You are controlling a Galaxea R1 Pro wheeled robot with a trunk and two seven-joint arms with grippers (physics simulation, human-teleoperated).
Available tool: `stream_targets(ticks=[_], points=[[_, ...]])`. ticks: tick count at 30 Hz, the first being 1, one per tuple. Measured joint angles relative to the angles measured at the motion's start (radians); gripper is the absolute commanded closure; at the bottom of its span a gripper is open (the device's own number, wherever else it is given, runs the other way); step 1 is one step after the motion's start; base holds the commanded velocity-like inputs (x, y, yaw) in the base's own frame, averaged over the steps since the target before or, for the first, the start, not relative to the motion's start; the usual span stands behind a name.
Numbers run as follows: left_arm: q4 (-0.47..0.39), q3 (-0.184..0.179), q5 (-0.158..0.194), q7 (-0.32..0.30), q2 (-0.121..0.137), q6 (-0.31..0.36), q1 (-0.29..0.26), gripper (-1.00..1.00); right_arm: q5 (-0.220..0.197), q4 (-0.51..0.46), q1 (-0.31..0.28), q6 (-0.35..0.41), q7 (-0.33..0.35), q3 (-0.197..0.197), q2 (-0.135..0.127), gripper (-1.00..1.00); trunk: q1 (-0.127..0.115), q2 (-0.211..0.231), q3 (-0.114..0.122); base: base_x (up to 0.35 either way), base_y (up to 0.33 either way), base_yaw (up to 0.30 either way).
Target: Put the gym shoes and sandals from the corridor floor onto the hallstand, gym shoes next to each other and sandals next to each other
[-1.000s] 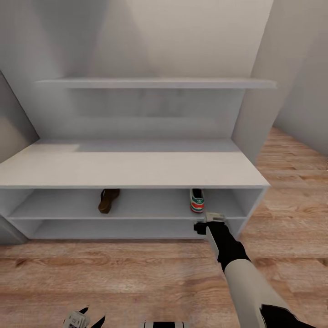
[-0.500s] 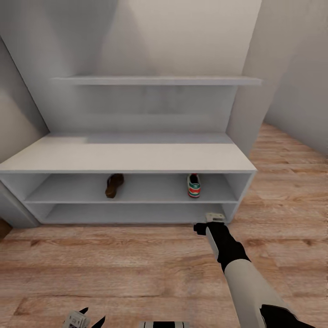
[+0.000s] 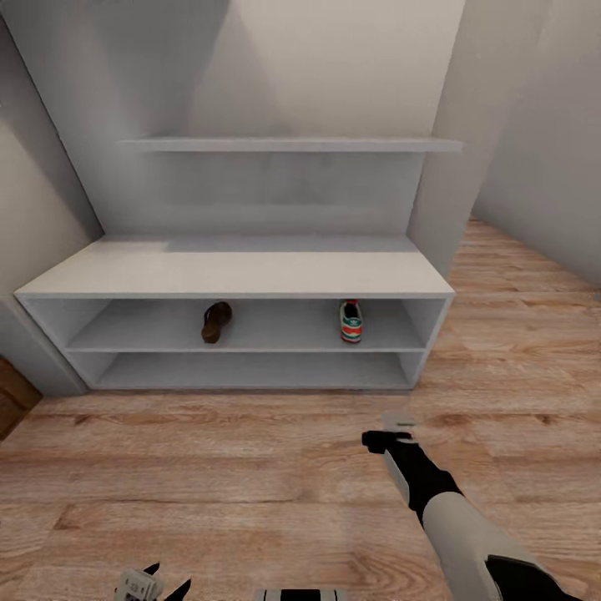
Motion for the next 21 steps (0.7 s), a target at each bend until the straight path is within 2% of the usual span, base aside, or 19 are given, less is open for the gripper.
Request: stream_targets(ticks=[4, 5, 6, 9, 10, 13, 16, 21], points=[[0.003, 0.002, 0.0, 0.021, 0.0, -0.001, 0.0, -1.0, 0.0, 0.113, 0.01, -0.14, 0.004, -0.001, -0.039, -1.0, 0.0, 0.0, 0.0, -0.039, 0.0, 0.0], [0.01, 0.003, 0.004, 0.061, -0.002, -0.002, 0.0, -1.0, 0.001, 0.223, 0.017, -0.26, 0.005, 0.001, -0.083, -1.0, 0.0, 0.0, 0.0, -0.01, 0.0, 0.0], [0.014, 0.003, 0.006, 0.086, -0.004, -0.002, 0.001, -1.0, 0.0, 0.289, 0.019, -0.325, 0.006, 0.002, -0.108, -1.0, 0.0, 0.0, 0.0, -0.008, 0.0, 0.0], [0.018, 0.004, 0.008, 0.138, -0.008, -0.003, 0.001, -1.0, 0.001, 0.354, 0.035, -0.437, 0.008, 0.003, -0.142, -1.0, 0.0, 0.0, 0.0, -0.004, 0.0, 0.0], [0.02, 0.003, 0.009, 0.17, -0.01, -0.003, 0.001, -1.0, 0.0, 0.374, 0.074, -0.495, 0.009, 0.002, -0.154, -1.0, 0.0, 0.0, 0.0, -0.002, 0.0, 0.0], [0.022, 0.004, 0.011, 0.204, -0.012, -0.004, 0.0, -1.0, 0.0, 0.386, 0.155, -0.563, 0.01, 0.002, -0.164, -1.0, 0.0, 0.0, 0.0, 0.0, 0.0, 0.0], [0.022, 0.004, 0.012, 0.214, -0.015, -0.006, 0.0, -1.0, 0.0, 0.39, 0.19, -0.6, 0.01, 0.002, -0.168, -1.0, 0.0, 0.0, 0.0, 0.0, 0.0, 0.0], [0.034, 0.004, 0.013, 0.22, -0.017, -0.034, 0.001, -1.0, -0.003, 0.392, 0.212, -0.625, 0.007, 0.003, -0.171, -1.0, 0.0, 0.0, 0.0, 0.0, 0.0, 0.0]])
